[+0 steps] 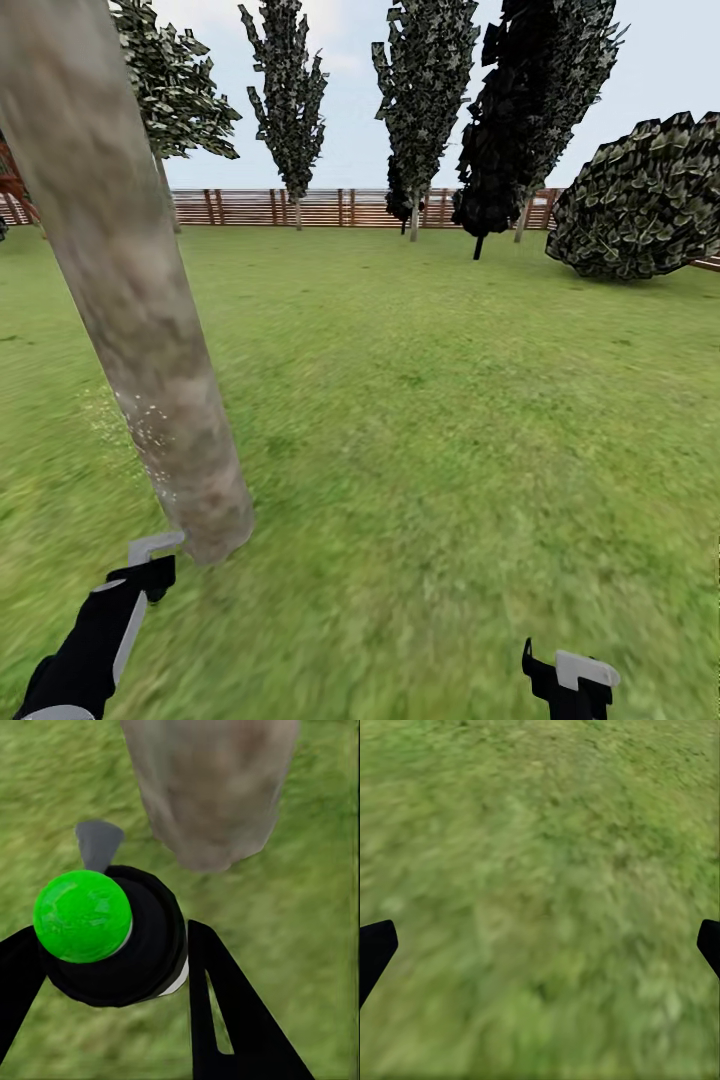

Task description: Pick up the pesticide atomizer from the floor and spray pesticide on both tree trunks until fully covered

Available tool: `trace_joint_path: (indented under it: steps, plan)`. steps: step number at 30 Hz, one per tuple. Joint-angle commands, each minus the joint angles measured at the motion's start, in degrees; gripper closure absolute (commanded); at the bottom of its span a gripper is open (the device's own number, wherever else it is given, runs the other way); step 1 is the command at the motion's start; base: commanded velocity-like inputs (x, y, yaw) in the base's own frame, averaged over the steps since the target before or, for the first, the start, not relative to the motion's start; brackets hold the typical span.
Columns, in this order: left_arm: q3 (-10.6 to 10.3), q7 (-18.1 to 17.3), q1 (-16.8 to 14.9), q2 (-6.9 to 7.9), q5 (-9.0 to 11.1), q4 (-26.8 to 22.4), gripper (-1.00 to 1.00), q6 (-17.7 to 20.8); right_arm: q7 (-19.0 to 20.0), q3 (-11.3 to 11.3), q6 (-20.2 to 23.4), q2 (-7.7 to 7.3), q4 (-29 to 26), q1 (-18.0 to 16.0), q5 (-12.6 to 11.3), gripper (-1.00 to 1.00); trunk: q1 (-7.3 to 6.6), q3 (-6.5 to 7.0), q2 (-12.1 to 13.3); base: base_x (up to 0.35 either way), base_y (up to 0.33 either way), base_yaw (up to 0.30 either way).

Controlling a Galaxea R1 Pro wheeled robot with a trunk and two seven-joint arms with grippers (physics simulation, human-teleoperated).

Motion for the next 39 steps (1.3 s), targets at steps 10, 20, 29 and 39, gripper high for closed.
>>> trace_joint_path:
  steps: [10,20,29,39]
  plan:
    - [-0.32,0.08,0.03,-0.06,-0.29,-2.4,1.0,0.02,0.0,0.04,0.0,0.0,0.0,0.0,-0.03,-1.0,0.0,0.0,0.0,0.0,-0.249,0.073]
    - [-0.38,0.15,0.03,-0.05,-0.29,-2.49,1.0,0.02,-0.01,0.06,0.0,0.0,0.0,-0.05,-0.02,-1.0,0.0,0.0,0.0,0.053,-0.27,0.275]
    - [-0.34,0.21,0.03,-0.08,-0.29,-2.49,1.0,0.02,0.0,0.03,0.0,0.0,0.0,-0.01,-0.03,-1.0,0.0,0.0,0.0,0.114,-0.27,0.048]
    - [-0.38,0.25,0.03,-0.05,-0.29,-2.49,1.0,0.02,-0.01,0.04,0.0,0.0,0.0,-0.02,-0.05,-1.0,0.0,0.0,0.0,0.043,-0.27,0.08]
